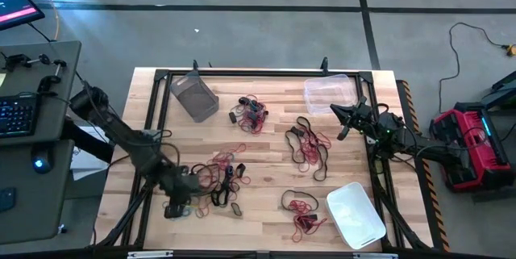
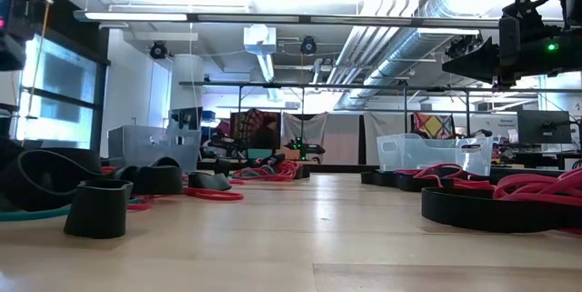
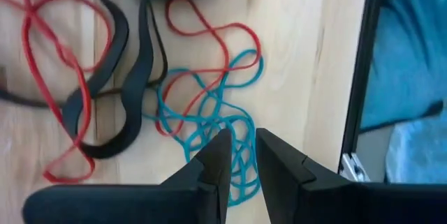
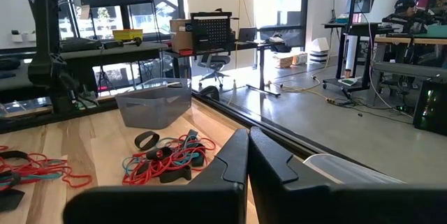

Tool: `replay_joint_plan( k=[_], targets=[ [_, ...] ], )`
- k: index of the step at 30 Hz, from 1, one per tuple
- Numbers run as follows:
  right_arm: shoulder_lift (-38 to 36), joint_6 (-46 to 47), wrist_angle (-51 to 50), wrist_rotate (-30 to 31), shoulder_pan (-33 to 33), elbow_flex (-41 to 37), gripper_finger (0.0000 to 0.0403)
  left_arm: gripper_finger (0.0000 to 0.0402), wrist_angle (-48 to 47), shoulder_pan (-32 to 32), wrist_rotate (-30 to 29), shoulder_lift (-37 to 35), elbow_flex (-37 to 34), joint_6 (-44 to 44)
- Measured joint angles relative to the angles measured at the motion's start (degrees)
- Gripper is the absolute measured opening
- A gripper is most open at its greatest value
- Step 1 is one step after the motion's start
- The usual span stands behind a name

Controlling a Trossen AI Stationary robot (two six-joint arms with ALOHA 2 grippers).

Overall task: Sort rubber bands into baskets
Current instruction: Put the blue rubber band into the black bin

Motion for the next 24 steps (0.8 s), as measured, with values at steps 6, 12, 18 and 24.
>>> replay_joint_plan(
  k=[6, 12, 18, 24],
  targets=[
    [0.0, 0.01, 0.0, 0.0, 0.0, 0.01, 0.0, 0.0056, -2.43, -6.3, -6.06, 2.13, 0.0, -8.44],
    [0.0, -0.01, -0.01, 0.0, 0.01, 0.01, 0.0, 0.0056, -5.65, -8.99, -5.13, 7.64, 0.0, -11.85],
    [0.0, 0.01, -0.02, 0.0, 0.0, 0.01, 0.0, 0.0056, -5.59, -9.16, -3.46, 10.82, 0.0, -12.35],
    [0.0, -0.01, 0.0, 0.0, 0.0, 0.01, 0.0, 0.0061, -5.56, -9.18, -1.57, 12.55, 0.0, -12.35]
  ],
)
